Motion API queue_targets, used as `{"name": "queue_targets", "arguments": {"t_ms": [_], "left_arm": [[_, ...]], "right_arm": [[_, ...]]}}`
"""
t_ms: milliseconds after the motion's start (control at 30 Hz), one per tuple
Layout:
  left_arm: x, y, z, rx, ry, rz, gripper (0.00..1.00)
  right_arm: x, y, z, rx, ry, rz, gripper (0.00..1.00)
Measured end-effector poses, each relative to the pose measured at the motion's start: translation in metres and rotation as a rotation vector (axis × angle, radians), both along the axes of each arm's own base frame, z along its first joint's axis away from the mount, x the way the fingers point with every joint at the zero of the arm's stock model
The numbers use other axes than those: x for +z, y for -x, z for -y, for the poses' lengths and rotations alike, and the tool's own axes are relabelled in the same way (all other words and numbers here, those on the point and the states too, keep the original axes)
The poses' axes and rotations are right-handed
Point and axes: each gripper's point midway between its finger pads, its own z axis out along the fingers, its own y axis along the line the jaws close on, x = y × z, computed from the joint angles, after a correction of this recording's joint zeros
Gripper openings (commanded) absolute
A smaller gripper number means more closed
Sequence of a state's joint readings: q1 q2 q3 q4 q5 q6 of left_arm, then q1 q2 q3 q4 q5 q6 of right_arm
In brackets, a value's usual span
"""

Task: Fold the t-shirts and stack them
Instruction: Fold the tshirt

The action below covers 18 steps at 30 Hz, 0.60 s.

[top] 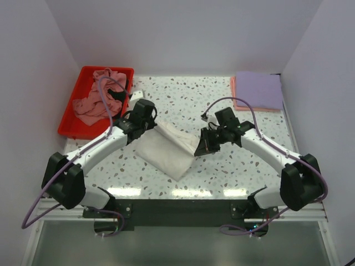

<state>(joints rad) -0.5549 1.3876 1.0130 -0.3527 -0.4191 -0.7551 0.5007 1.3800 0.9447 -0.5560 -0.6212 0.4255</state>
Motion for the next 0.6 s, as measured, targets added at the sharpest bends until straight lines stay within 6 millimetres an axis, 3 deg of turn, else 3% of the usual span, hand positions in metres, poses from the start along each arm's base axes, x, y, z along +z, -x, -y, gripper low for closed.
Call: {"name": "queue_targets", "arguments": {"t_ms": [300,500,567,600], "left_arm": [[-0.028,-0.036,0.016,-0.029,-0.043,-0.056,0.00],[-0.058,-0.052,0.024,-0.048,-0.073,-0.121,0.00],[-0.067,-0.056,0.026,-0.056,-0.078,-0.137,0.00],[-0.070,-0.057,0.027,-0.059,-0.079,-0.145,0.06]], "right_arm": [[-0.030,-0.031,0.010,-0.084,0.059,-0.020,0.00],[-0.046,-0.043,0.014,-0.131,0.099,-0.032,0.00],[-0.047,-0.046,0.015,-0.144,0.107,-0.024,0.07],[-0.048,-0.048,0.016,-0.153,0.115,-0.021,0.12]]}}
